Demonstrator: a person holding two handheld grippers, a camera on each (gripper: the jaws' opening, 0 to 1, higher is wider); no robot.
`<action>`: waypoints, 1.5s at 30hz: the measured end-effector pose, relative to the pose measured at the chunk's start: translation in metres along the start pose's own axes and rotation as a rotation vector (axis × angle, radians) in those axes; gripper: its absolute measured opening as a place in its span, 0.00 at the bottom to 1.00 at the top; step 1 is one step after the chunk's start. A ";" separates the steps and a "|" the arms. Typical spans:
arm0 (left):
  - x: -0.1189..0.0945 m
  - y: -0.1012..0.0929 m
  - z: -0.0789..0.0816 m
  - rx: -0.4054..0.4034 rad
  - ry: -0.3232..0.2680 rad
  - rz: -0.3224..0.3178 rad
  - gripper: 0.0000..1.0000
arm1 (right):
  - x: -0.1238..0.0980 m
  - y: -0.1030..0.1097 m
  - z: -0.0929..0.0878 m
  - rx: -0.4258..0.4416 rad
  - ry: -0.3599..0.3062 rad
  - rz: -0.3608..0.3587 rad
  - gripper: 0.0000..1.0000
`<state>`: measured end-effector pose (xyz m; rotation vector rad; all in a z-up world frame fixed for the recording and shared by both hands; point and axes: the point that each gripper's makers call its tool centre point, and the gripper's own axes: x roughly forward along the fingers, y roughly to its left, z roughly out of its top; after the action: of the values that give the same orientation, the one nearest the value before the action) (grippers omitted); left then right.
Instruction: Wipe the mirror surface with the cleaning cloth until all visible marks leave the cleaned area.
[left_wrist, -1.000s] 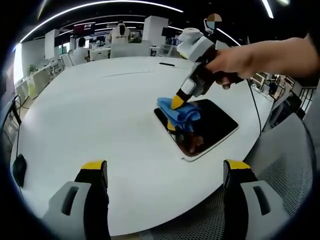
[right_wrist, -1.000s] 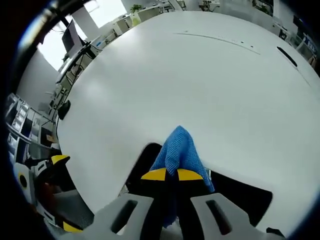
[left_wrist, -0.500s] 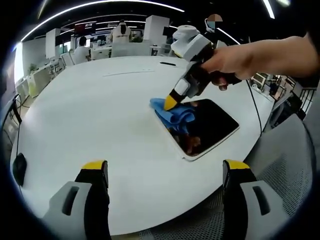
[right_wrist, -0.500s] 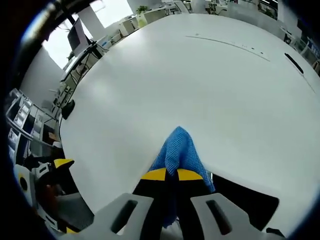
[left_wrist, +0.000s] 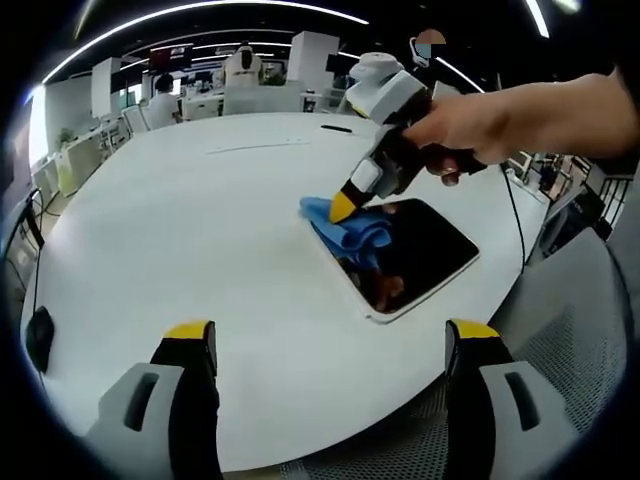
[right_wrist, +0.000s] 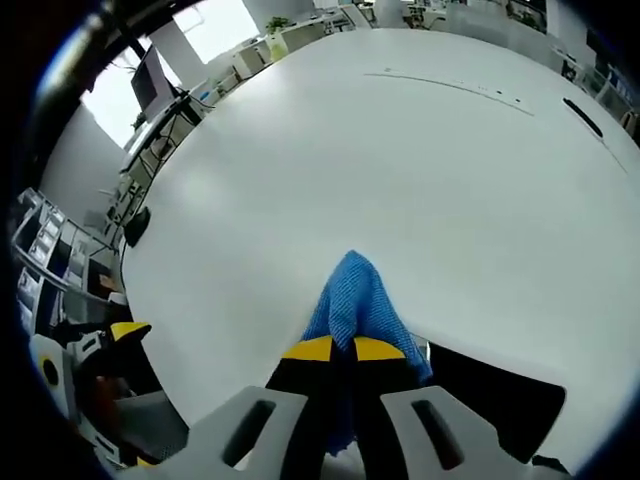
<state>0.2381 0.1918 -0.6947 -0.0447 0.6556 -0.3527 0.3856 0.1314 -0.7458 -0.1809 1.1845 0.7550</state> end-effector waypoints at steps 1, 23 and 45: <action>0.000 0.000 -0.001 0.000 0.004 0.000 0.94 | 0.002 0.001 -0.001 0.000 0.000 0.002 0.00; -0.001 0.001 -0.002 -0.002 0.013 0.005 0.92 | -0.021 0.026 -0.035 -0.001 0.014 0.038 0.00; -0.001 0.001 -0.004 -0.007 0.018 0.007 0.90 | -0.016 0.027 -0.036 0.007 0.027 0.064 0.00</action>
<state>0.2358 0.1933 -0.6974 -0.0461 0.6751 -0.3442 0.3386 0.1260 -0.7389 -0.1482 1.2228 0.8066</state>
